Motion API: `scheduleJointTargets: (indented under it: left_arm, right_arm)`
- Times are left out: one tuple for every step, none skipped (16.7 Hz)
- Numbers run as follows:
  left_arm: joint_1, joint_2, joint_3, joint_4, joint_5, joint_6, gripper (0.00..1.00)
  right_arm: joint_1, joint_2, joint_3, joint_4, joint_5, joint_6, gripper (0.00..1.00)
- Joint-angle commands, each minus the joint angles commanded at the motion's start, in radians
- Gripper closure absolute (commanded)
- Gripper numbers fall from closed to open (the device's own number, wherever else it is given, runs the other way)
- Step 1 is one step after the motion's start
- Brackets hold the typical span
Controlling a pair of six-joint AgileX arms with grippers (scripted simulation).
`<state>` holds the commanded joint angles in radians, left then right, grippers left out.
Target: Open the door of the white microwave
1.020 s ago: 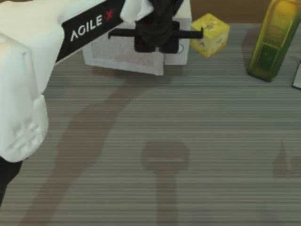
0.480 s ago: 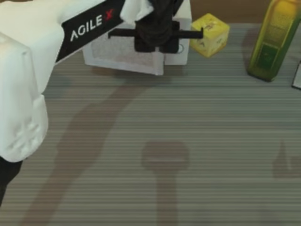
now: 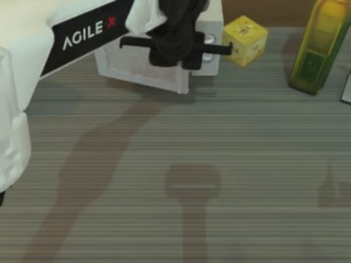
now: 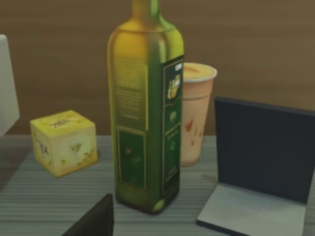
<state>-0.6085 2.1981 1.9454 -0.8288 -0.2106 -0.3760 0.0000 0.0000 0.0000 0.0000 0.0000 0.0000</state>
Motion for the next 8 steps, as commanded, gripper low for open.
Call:
scheduleJointTargets:
  left_arm:
    - [0.0, -0.004, -0.005, 0.003, 0.001, 0.004, 1.0]
    - [0.0, -0.004, -0.005, 0.003, 0.001, 0.004, 1.0]
    - [0.0, -0.004, -0.005, 0.003, 0.001, 0.004, 1.0]
    - [0.0, -0.004, -0.005, 0.003, 0.001, 0.004, 1.0]
    - [0.0, -0.004, -0.005, 0.003, 0.001, 0.004, 1.0]
    - [0.0, -0.004, -0.005, 0.003, 0.001, 0.004, 1.0]
    - [0.0, -0.004, -0.005, 0.003, 0.001, 0.004, 1.0]
    - [0.0, -0.004, -0.005, 0.003, 0.001, 0.004, 1.0]
  right_arm:
    - [0.0, 0.0, 0.0, 0.0, 0.0, 0.0, 0.0]
    - [0.0, 0.0, 0.0, 0.0, 0.0, 0.0, 0.0]
    - [0.0, 0.0, 0.0, 0.0, 0.0, 0.0, 0.0]
    - [0.0, 0.0, 0.0, 0.0, 0.0, 0.0, 0.0]
    - [0.0, 0.0, 0.0, 0.0, 0.0, 0.0, 0.0]
    - [0.0, 0.0, 0.0, 0.0, 0.0, 0.0, 0.0]
    - [0.0, 0.0, 0.0, 0.0, 0.0, 0.0, 0.0]
    - [0.0, 0.0, 0.0, 0.0, 0.0, 0.0, 0.0]
